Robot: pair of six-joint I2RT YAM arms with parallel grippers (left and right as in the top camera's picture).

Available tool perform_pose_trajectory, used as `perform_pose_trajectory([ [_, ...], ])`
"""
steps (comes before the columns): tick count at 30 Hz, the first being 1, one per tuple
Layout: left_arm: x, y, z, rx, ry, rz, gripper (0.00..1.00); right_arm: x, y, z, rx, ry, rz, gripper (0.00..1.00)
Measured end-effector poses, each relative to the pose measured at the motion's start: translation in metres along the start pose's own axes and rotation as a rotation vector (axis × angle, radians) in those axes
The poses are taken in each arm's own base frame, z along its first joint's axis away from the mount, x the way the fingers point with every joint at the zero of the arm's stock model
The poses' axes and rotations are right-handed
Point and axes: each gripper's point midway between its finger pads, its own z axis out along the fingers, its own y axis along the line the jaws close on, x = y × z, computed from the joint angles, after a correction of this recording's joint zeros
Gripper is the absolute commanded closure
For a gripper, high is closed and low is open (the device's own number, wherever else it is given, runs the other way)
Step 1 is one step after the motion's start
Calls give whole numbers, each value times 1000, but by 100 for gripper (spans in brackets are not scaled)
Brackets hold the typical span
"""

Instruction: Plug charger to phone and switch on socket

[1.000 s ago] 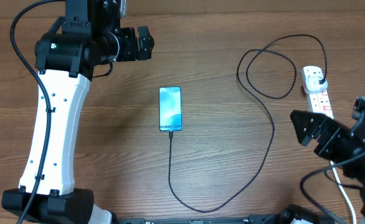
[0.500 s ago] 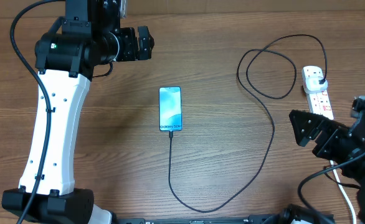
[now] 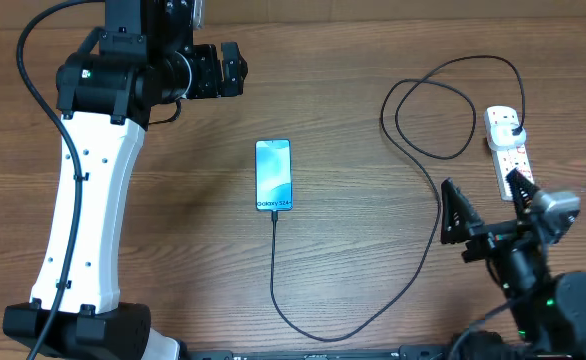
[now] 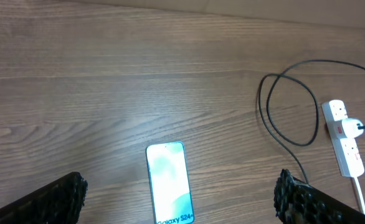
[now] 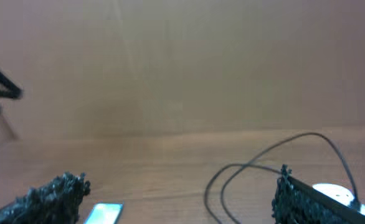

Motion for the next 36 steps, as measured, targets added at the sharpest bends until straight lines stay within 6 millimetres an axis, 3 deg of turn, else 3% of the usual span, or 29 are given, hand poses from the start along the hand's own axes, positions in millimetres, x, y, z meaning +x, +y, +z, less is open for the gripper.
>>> perform_pose_trajectory([
  [4,0,0,0,0,0,0,0,49,-20,12,43,-30,-5,0],
  [11,0,0,0,0,0,0,0,93,-27,15,37,-75,-13,0],
  [17,0,0,0,0,0,0,0,103,-31,14,48,-85,-14,0],
  [28,0,0,0,0,0,0,0,141,-41,21,70,-31,-4,0],
  [36,0,0,0,0,0,0,0,145,-42,22,71,-24,-3,0],
])
